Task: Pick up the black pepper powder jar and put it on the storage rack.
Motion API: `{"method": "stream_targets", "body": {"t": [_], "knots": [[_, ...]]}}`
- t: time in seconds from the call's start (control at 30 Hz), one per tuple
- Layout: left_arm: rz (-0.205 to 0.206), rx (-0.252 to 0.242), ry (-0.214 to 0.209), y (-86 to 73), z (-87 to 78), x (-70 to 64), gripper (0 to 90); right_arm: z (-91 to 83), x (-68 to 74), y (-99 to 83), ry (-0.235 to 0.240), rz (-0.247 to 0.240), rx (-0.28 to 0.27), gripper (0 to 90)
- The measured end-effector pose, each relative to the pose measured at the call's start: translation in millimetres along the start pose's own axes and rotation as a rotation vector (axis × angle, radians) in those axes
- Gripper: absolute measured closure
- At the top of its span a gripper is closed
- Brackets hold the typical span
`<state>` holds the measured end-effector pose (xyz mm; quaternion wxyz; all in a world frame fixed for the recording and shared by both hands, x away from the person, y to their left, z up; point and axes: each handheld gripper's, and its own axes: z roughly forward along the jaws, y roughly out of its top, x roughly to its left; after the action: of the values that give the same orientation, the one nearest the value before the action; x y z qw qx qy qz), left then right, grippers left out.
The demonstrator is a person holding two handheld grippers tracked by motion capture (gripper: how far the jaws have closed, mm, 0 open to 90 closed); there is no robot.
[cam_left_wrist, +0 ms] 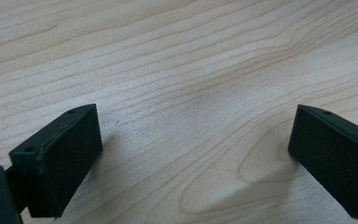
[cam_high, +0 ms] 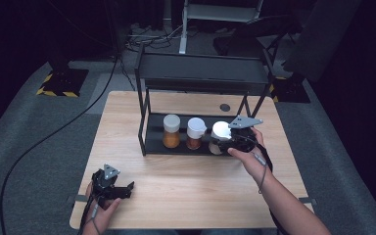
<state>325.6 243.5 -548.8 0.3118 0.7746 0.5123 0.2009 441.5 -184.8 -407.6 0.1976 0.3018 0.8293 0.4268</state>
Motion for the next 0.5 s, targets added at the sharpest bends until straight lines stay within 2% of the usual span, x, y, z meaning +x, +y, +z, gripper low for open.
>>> {"method": "stream_targets", "body": {"t": [0.5], "knots": [[0.001, 0.002, 0.002, 0.0, -0.1, 0.3, 2.3, 28.0, -22.2, -10.6, -0.025, 0.048, 0.012, 30.5]]}}
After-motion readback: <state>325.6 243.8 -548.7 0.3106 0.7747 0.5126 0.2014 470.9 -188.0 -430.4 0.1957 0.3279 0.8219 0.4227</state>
